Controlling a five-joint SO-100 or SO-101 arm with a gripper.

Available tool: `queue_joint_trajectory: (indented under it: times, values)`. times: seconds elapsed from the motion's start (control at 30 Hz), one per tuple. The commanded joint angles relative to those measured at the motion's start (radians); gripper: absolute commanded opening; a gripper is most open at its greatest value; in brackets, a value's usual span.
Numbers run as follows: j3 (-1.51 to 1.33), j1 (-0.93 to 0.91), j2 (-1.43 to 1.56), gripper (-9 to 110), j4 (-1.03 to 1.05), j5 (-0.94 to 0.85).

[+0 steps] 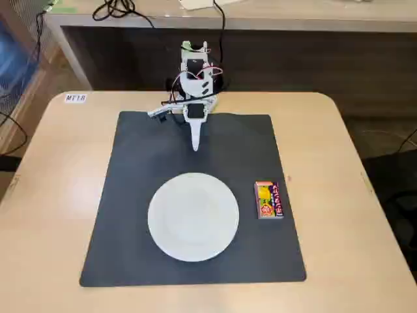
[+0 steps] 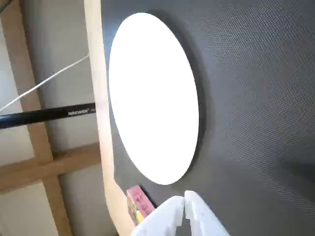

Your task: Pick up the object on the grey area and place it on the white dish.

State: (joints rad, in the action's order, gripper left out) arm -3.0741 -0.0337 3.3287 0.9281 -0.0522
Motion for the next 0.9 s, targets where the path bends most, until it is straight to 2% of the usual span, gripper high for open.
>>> queue_joint_trajectory:
  times: [0.0,0.57,0.7,0.87]
  values:
    - [-0.063,-0.005,0.023,0,-0.064,-0.012]
    - [-0.044,0.005,0.023,0,-0.061,-0.029]
    - [0.153,0.002,-0.025,0,0.000,-0.054]
    - [0.792,0.072,-0.678,0,0.080,-0.181]
